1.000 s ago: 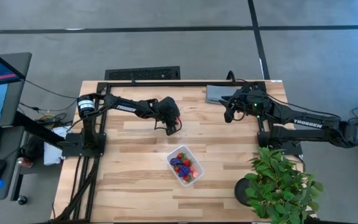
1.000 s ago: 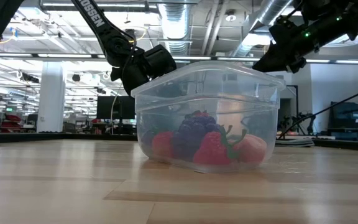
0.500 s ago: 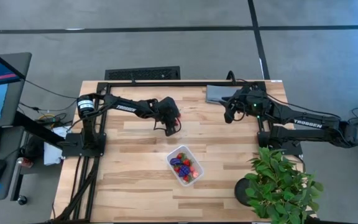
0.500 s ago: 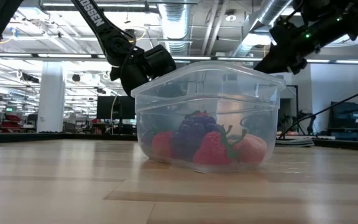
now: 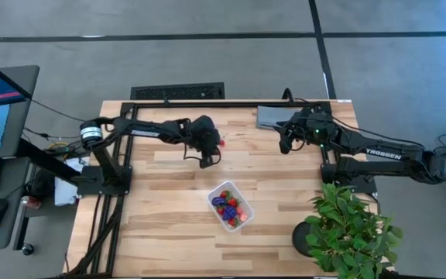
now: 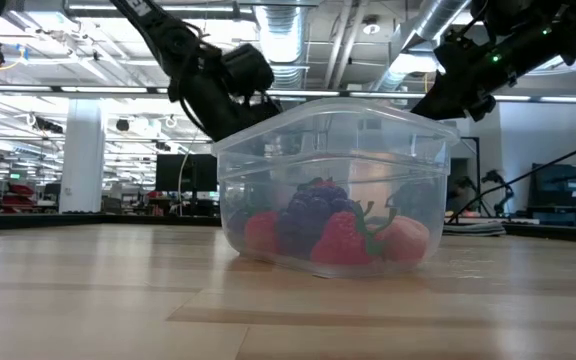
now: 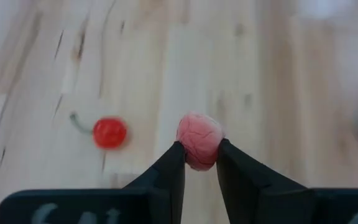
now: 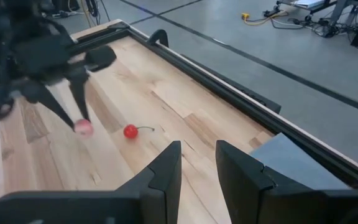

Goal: Pick and placing Produce into tupperware
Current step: Put the pink peach into the transparent bin

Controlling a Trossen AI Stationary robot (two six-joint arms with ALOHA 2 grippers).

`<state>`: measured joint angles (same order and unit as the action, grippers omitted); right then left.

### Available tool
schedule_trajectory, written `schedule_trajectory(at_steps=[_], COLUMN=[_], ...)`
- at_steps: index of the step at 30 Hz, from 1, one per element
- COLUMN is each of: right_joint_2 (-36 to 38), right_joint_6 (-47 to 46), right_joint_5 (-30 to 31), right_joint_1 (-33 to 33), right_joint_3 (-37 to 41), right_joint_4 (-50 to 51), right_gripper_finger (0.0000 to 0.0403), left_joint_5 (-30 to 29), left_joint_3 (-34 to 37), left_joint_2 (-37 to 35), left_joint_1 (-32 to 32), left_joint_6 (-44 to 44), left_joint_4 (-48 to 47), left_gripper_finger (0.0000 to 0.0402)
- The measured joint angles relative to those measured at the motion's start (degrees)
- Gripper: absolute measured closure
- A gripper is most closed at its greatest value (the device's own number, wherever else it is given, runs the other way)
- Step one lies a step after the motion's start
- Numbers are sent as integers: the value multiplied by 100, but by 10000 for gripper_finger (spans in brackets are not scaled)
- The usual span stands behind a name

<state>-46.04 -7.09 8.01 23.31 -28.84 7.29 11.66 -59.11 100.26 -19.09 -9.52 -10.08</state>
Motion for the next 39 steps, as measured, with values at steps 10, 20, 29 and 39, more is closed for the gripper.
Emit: schedule_trajectory(at_steps=[10, 20, 29, 39], right_joint_2=[0, -2, -2, -2], right_joint_6=[1, 4, 124, 398], right_joint_5=[0, 2, 0, -42], right_joint_1=[9, 9, 9, 9], right_joint_3=[0, 0, 0, 0], right_joint_4=[0, 2, 13, 49], right_gripper_finger=[281, 281, 281, 281], left_joint_5=[1506, 2245, 2174, 1756], left_joint_3=[0, 0, 0, 0], left_joint_2=[-959, -1256, -1256, -1126], left_joint_1=[4, 297, 962, 1461], left_joint_6=[-638, -460, 30, 908], left_joint_4=[-866, -1014, -845, -42], left_gripper_finger=[331, 331, 331, 331])
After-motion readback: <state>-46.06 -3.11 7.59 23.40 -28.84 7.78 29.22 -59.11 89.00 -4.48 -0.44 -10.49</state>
